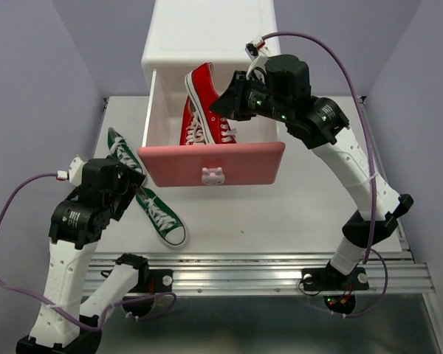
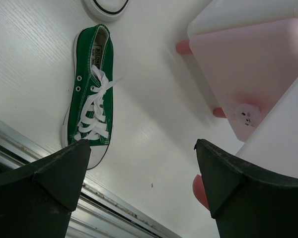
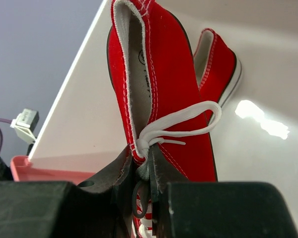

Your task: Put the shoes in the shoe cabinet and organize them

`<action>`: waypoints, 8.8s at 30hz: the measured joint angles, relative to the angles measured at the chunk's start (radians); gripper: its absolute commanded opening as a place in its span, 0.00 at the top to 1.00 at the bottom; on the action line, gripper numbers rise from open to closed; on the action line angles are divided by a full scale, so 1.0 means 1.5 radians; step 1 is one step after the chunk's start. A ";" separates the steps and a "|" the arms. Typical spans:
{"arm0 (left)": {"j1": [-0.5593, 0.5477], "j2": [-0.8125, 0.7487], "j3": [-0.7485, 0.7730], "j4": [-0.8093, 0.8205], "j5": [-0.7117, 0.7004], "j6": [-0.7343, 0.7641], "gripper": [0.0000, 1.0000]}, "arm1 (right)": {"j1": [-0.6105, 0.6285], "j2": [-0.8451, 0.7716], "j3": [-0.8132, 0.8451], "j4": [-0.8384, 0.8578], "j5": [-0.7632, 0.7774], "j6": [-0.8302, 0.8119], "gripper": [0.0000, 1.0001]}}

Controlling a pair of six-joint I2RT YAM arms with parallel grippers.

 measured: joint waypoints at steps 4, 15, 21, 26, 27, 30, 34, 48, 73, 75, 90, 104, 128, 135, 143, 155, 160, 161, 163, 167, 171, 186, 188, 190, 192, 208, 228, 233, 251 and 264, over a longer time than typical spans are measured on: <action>0.000 -0.003 -0.009 0.000 0.000 -0.007 0.01 | 0.001 0.000 -0.001 -0.032 0.030 -0.013 0.99; 0.000 -0.019 -0.019 -0.002 0.000 -0.019 0.01 | 0.041 0.014 0.029 -0.109 0.171 -0.021 0.99; 0.000 -0.019 -0.019 -0.002 0.000 -0.019 0.01 | 0.086 0.039 0.060 -0.129 0.294 -0.010 0.99; 0.000 -0.021 -0.019 -0.002 0.000 -0.019 0.01 | 0.108 0.052 0.078 -0.141 0.404 0.005 0.99; 0.000 -0.021 -0.020 -0.002 0.000 -0.019 0.01 | 0.112 0.059 0.086 -0.142 0.429 0.007 0.99; 0.000 -0.021 -0.020 -0.002 0.000 -0.019 0.01 | 0.123 0.069 0.098 -0.146 0.472 0.011 0.99; 0.000 -0.021 -0.020 -0.002 0.000 -0.016 0.01 | 0.127 0.076 0.099 -0.158 0.493 0.019 0.99; 0.000 -0.022 -0.021 -0.002 -0.001 -0.011 0.01 | 0.127 0.102 0.112 -0.180 0.520 0.035 0.99; 0.000 -0.043 -0.027 -0.002 -0.003 -0.022 0.01 | 0.126 0.106 0.105 -0.209 0.525 0.087 0.79; 0.000 -0.043 -0.027 -0.002 -0.003 -0.022 0.01 | 0.126 0.109 0.105 -0.209 0.526 0.089 0.78; 0.000 -0.042 -0.027 -0.002 -0.003 -0.021 0.01 | 0.126 0.138 0.097 -0.197 0.557 0.083 0.73; 0.000 -0.042 -0.027 -0.002 -0.005 -0.017 0.01 | 0.126 0.153 0.097 -0.183 0.582 0.036 0.55; 0.000 -0.042 -0.027 -0.002 -0.008 -0.016 0.01 | 0.127 0.164 0.102 -0.114 0.607 -0.169 0.99; 0.000 -0.041 -0.027 -0.002 -0.010 -0.014 0.01 | 0.126 0.164 0.120 -0.077 0.645 -0.249 0.99; 0.000 -0.040 -0.027 -0.002 -0.011 -0.011 0.01 | 0.126 0.149 0.063 -0.051 0.637 -0.237 1.00; 0.000 -0.044 -0.027 -0.002 -0.010 -0.009 0.01 | 0.117 0.106 -0.034 -0.025 0.601 -0.164 0.54; 0.000 -0.045 -0.027 -0.002 -0.010 -0.009 0.01 | 0.117 0.106 -0.025 -0.027 0.606 -0.163 0.40; 0.000 -0.045 -0.027 -0.002 -0.010 -0.009 0.01 | 0.117 0.106 -0.017 -0.031 0.606 -0.163 0.39; 0.000 -0.045 -0.027 -0.002 -0.010 -0.009 0.01 | 0.117 0.106 0.009 -0.030 0.608 -0.166 0.36; 0.000 -0.046 -0.027 -0.002 -0.010 -0.009 0.01 | 0.118 0.101 0.063 0.007 0.615 -0.186 0.31; 0.000 -0.045 -0.025 -0.002 -0.012 -0.009 0.01 | 0.118 0.083 0.065 0.078 0.607 -0.213 0.04; 0.000 0.024 0.075 -0.003 -0.035 0.015 0.01 | 0.117 -0.116 -0.065 0.255 0.397 -0.222 0.00; 0.000 0.042 0.097 0.002 -0.040 0.028 0.01 | 0.118 -0.133 -0.049 0.239 0.337 -0.200 0.00; 0.000 0.066 0.123 0.007 -0.046 0.046 0.01 | 0.118 -0.144 -0.022 0.222 0.259 -0.173 0.00; 0.000 0.091 0.147 0.012 -0.051 0.065 0.01 | 0.118 -0.148 -0.010 0.208 0.196 -0.154 0.00; 0.070 0.237 0.338 0.062 -0.046 0.173 0.01 | 0.142 -0.063 0.009 0.031 -0.078 -0.176 0.00; 0.210 0.387 0.650 0.144 0.103 0.256 0.01 | 0.385 -0.074 0.004 -0.137 0.025 -0.301 0.00; 0.210 0.403 0.681 0.209 0.153 0.256 0.01 | 0.401 -0.065 -0.013 -0.170 0.049 -0.318 0.00; 0.146 0.558 0.713 0.286 0.312 0.309 0.01 | 0.410 -0.101 -0.193 -0.181 0.283 -0.270 0.00; 0.113 0.593 0.722 0.279 0.301 0.346 0.01 | 0.420 -0.084 -0.172 -0.228 0.513 -0.120 0.01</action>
